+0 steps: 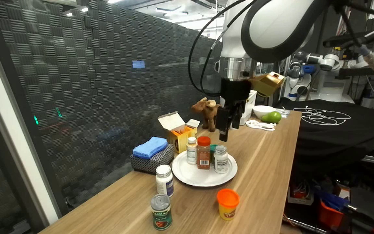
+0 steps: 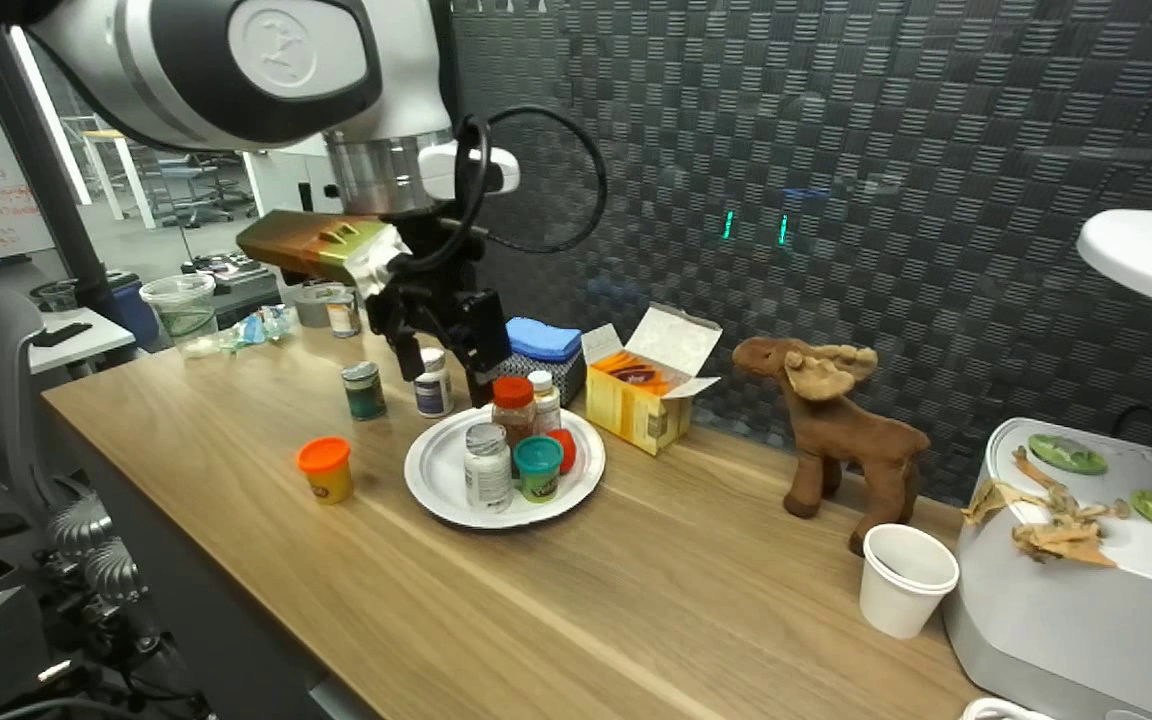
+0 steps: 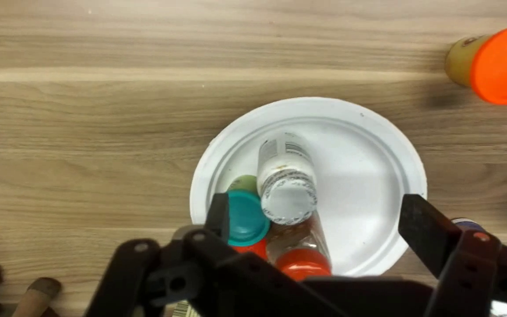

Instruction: Pick up all the bottles and the orange ball from the table and put them in the plate

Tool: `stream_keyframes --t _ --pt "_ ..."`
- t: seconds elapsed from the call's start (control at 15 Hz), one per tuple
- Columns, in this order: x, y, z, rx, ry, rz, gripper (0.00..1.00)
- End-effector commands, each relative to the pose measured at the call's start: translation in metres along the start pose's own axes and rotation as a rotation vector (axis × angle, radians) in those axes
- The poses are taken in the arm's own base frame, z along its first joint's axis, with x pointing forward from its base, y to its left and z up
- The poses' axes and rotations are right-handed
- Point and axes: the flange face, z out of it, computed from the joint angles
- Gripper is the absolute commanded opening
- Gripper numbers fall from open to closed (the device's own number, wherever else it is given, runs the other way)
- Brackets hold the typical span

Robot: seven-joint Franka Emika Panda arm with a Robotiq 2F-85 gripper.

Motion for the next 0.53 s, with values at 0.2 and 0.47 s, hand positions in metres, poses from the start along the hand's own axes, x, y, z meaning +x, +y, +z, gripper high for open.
stream_keyframes --t 0.2,0.47 --pt "-0.035 -0.056 0.018 0.073 -0.005 0.099 1.00" --pt "-0.048 -0.082 0.044 0.093 -0.048 0.112 1.00"
